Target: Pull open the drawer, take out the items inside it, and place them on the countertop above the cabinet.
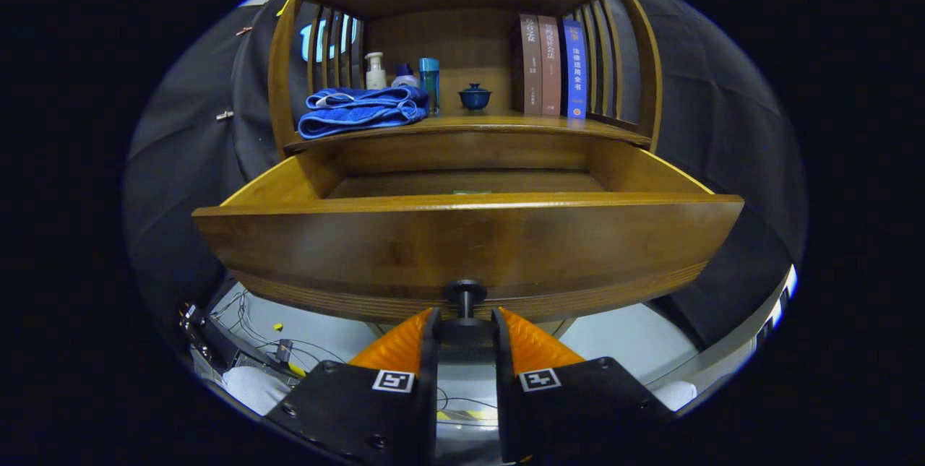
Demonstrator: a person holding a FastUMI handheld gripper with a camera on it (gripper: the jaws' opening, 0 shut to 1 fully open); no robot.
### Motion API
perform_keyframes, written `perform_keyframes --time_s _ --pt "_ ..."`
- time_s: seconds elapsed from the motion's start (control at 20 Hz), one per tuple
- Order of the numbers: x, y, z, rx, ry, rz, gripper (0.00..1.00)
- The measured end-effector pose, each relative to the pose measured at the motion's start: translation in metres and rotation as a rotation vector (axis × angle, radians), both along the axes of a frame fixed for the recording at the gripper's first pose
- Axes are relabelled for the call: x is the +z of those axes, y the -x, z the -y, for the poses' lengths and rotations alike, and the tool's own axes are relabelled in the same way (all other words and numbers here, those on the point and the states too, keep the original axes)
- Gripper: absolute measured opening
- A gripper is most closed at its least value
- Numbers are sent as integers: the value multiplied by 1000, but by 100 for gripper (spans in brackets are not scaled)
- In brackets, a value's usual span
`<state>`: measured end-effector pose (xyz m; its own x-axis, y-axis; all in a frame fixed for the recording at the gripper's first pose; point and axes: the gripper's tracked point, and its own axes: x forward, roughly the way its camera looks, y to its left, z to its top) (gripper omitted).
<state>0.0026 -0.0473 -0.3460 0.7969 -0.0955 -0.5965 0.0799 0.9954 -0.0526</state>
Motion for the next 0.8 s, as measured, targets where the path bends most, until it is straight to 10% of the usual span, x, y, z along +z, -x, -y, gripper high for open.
perform_keyframes --time_s 0.4,0.5,0.7,0.8 --pt "2 20 1 -14 -9 -8 39" --pt "6 28 2 -19 -12 -15 48" --pt "39 49 -5 -27 -35 -25 98" --pt "74 39 -11 -20 -41 10 99"
